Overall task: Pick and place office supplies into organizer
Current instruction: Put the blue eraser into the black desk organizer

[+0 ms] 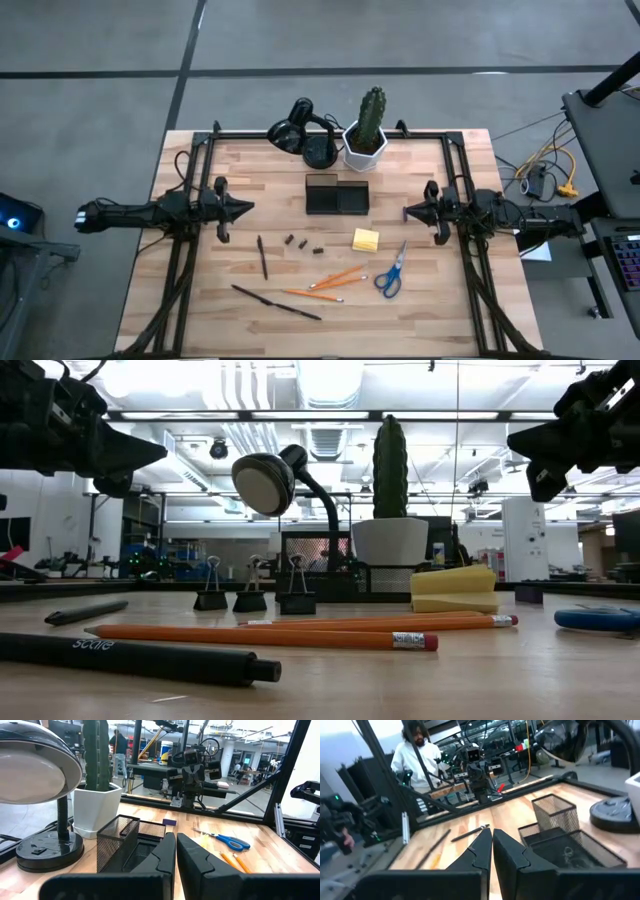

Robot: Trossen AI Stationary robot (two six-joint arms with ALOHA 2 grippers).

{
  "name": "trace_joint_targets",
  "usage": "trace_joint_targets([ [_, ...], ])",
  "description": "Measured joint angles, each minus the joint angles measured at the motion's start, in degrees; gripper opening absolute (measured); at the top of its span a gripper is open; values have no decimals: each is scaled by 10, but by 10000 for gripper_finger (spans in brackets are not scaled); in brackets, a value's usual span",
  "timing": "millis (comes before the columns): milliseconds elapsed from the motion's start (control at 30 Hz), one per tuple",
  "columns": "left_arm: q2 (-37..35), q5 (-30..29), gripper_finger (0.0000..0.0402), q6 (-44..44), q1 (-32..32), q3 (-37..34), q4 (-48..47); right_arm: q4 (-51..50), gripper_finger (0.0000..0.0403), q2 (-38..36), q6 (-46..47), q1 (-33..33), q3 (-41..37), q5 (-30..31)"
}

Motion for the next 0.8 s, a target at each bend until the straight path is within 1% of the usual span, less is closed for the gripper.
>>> trace_joint_targets([
  [167,0,1,0,0,0,0,6,0,9,0,0,0,0,1],
  [300,0,2,0,0,0,0,14,-1,8,0,-30,0,0,2],
  [333,0,2,0,0,0,0,16,-1,9,0,-34,0,0,9],
  [400,0,-4,0,-1,0,0,26,0,9,0,-24,0,0,41],
  [500,0,-8,0,-13,0,0,54,13,8,0,38,0,0,102],
  [633,0,-11,0,-87,0,0,107,39,9,0,166,0,0,184],
  [733,1,-36,0,-126,0,0,126,32,9,0,239,0,0,241],
  [800,2,-65,0,-177,0,-1,124,27,9,3,276,0,0,255],
])
